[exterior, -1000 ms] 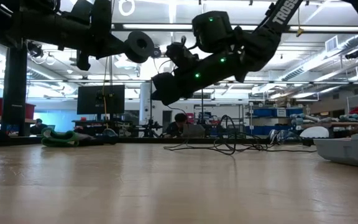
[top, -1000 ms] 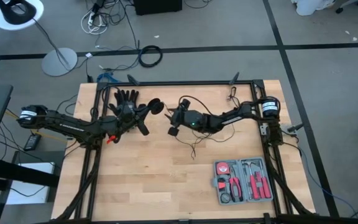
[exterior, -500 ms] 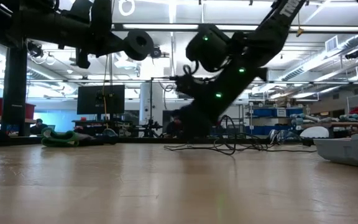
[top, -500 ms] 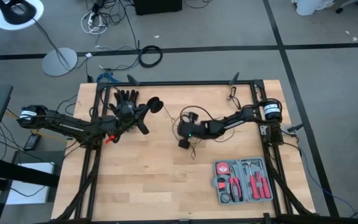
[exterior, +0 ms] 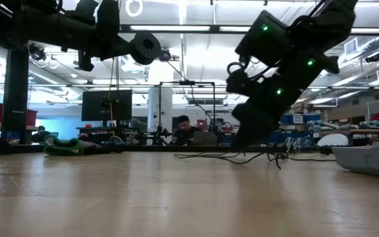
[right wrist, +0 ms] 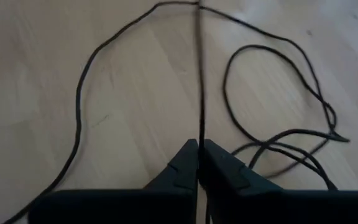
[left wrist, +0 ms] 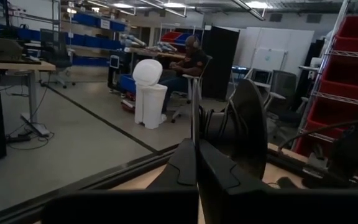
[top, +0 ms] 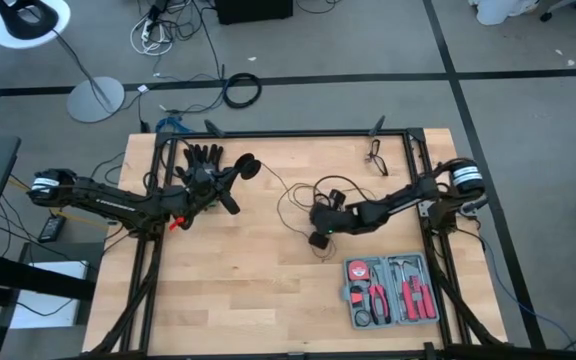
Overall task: Coil cords
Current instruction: Coil the black wire
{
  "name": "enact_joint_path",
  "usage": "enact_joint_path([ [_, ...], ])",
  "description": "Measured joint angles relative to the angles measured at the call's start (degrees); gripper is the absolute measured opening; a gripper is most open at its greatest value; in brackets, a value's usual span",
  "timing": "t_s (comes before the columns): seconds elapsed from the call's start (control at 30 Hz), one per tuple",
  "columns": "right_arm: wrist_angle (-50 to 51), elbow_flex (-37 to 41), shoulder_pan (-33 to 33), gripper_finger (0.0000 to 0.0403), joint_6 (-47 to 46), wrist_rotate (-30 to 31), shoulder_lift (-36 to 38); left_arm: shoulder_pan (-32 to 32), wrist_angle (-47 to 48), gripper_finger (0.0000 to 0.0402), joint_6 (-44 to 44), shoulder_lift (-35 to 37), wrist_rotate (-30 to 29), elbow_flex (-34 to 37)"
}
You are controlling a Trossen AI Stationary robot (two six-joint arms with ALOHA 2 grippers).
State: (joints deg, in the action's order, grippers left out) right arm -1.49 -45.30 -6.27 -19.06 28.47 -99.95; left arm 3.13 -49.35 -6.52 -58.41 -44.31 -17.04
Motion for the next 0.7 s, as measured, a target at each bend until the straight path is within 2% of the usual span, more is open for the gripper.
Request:
enact_joint_path([
  [0.5, -1.53, 8.97, -2.62, 0.0038, -0.33, 0.08, 14.57, 0.01, 0.74, 0.0000, -1.71, 0.00, -0.04, 0.00],
  [0.6, -7.65, 10.99, -2.64, 0.0038, 2.38, 2.52, 16.40, 0.00, 1.40, 0.0000, -2.73, 0.00, -0.04, 0.00],
  [0.7, -21.30, 13.08, -1.58, 0.0038, 8.53, 5.19, 16.10, -0.01, 1.43, 0.0000, -2.74, 0.00, 0.39, 0.00],
])
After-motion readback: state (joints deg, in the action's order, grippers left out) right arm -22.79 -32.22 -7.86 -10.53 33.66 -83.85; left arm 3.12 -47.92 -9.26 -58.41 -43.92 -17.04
